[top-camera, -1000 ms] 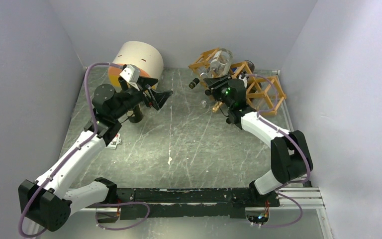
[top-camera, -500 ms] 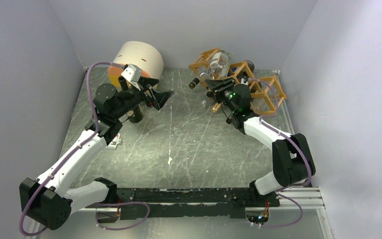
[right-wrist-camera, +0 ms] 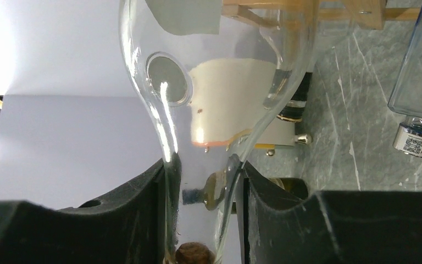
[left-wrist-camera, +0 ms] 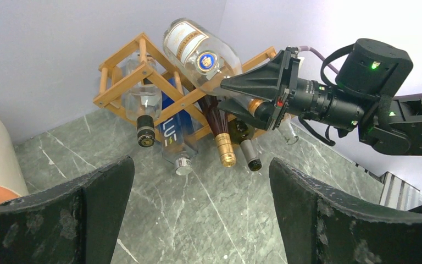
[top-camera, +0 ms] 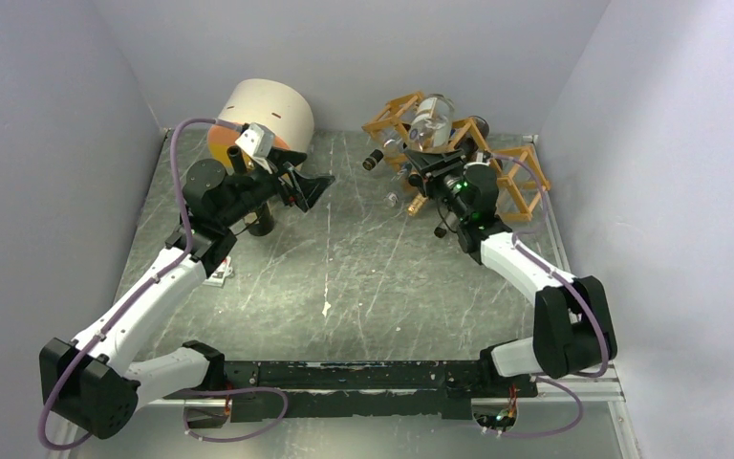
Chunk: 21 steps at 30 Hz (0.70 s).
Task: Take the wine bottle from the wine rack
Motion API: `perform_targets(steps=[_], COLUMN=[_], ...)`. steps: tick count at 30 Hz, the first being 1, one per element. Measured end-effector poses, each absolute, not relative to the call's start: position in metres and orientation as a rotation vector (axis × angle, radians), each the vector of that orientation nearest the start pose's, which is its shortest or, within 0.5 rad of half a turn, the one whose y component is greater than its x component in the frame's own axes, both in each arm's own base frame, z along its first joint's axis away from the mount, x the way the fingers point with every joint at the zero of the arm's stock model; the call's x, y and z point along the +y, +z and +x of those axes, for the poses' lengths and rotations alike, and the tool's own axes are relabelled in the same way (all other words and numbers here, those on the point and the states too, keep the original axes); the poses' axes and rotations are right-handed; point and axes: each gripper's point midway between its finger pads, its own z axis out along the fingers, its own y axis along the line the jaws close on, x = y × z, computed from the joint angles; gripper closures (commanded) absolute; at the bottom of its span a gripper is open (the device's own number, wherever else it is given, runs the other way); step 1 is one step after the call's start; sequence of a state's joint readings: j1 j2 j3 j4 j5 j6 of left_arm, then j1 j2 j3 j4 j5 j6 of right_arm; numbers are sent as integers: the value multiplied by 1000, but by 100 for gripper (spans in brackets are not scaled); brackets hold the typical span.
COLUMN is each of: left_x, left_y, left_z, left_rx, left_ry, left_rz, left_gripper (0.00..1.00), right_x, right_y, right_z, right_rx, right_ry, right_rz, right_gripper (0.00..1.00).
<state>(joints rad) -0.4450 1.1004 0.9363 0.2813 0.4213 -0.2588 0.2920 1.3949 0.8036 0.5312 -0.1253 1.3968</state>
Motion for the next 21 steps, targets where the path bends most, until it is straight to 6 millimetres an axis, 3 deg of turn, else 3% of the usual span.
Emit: perform_targets(steps=[8,21], left_x=[-241,-246], left_y=[353,349], left_z=[312,312], left_rx=[1447,1457], left_ry=[-879,-904], left_rz=[499,511], left_gripper=[4,4], right_x=[181,189], right_y=[278,277], right_z=[405,368], right_rx=[1597,1742], right_ry=[1364,1391], right_rz=[874,832], right_gripper=[100,100])
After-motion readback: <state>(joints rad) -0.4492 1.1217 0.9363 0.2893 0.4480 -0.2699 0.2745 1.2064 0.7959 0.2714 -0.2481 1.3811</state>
